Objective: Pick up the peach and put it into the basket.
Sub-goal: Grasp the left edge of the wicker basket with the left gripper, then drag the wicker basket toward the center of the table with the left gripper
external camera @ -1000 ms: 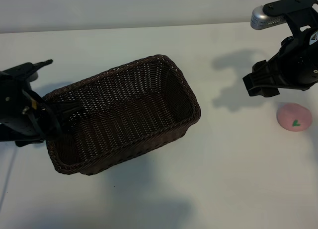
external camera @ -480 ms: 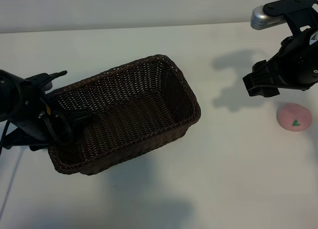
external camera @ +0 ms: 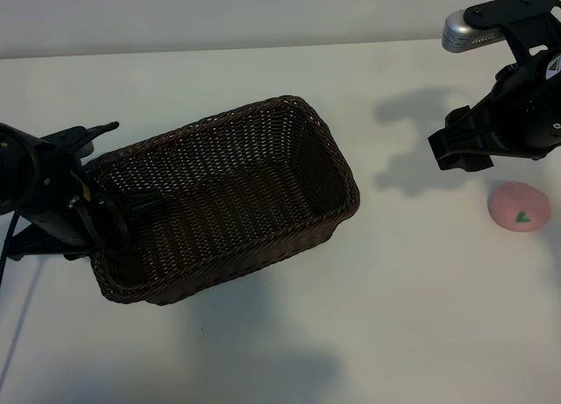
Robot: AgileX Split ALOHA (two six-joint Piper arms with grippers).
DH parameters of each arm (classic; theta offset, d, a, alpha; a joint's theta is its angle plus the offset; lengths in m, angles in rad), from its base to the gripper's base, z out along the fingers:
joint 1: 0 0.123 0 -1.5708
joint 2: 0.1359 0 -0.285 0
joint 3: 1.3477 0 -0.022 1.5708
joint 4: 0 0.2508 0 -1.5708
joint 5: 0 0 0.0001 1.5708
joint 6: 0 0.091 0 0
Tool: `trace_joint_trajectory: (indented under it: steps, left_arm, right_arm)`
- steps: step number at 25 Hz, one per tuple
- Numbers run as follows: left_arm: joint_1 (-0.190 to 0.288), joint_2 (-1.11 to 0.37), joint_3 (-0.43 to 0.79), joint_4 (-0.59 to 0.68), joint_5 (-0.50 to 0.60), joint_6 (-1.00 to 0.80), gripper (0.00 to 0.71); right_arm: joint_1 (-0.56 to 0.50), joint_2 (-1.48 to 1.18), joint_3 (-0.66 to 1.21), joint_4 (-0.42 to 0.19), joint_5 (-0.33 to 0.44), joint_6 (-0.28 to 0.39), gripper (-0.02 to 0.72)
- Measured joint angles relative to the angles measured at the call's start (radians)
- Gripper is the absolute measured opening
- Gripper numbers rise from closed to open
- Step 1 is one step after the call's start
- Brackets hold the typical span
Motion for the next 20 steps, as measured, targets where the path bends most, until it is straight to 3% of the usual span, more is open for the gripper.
trace_joint_trajectory:
  steps: [2, 7, 13, 20]
  left_arm:
    - [0.0, -0.013, 0.0, -0.004, -0.001, 0.002, 0.253]
    - [0.0, -0.099, 0.001, -0.018, -0.018, 0.008, 0.161]
    - [0.001, -0.205, 0.008, -0.067, -0.023, 0.084, 0.16]
    - [0.08, -0.28, 0.009, -0.251, -0.057, 0.214, 0.16]
  right_arm:
    - [0.0, 0.0, 0.0, 0.0, 0.0, 0.0, 0.594]
    - [0.0, 0.0, 0.0, 0.0, 0.0, 0.0, 0.594]
    - [0.0, 0.0, 0.0, 0.0, 0.0, 0.0, 0.594]
    - [0.0, 0.0, 0.0, 0.0, 0.0, 0.0, 0.594]
